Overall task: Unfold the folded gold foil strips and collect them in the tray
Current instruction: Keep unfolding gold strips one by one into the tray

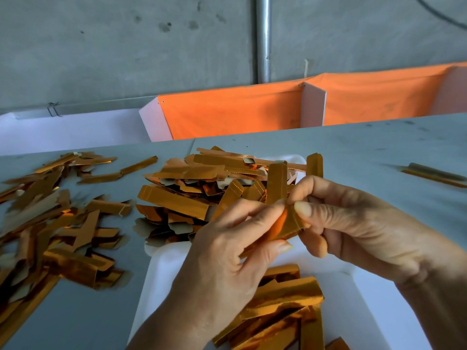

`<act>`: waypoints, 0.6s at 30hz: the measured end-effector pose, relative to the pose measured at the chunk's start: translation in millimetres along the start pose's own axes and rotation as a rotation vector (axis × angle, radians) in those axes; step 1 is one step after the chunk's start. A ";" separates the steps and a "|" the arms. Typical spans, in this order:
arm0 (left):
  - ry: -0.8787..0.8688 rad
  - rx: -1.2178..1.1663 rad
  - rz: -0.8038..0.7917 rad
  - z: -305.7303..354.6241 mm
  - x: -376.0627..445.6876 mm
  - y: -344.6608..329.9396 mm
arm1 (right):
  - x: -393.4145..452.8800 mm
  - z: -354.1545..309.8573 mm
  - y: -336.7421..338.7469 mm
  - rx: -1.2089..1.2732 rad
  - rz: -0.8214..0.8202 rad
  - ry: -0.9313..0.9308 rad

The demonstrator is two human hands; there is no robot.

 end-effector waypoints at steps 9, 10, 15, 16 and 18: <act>0.036 -0.201 -0.022 -1.1 0.1 -2.5 | 5.2 9.7 -0.1 0.115 -0.018 -0.064; 0.040 -0.211 -0.027 -1.7 0.3 -2.7 | 5.2 10.1 -1.4 0.142 -0.027 -0.073; 0.041 -0.156 -0.033 -2.9 0.2 -2.8 | 4.9 10.8 -1.2 0.134 -0.003 -0.117; 0.045 -0.141 -0.031 -3.5 -0.2 -3.6 | 5.2 11.5 -0.4 0.100 0.018 -0.127; 0.067 -0.116 -0.044 -5.6 -0.7 -6.0 | 4.8 12.9 2.5 0.035 0.080 -0.159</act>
Point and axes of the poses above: each hand's wrist, its own x-axis towards the middle knuckle, its own y-axis out of the back of the hand, z = x × y, the point moved 5 cm from there along x, towards the middle knuckle, and after that the axes turned 4 degrees about x, right-handed, at the moved point
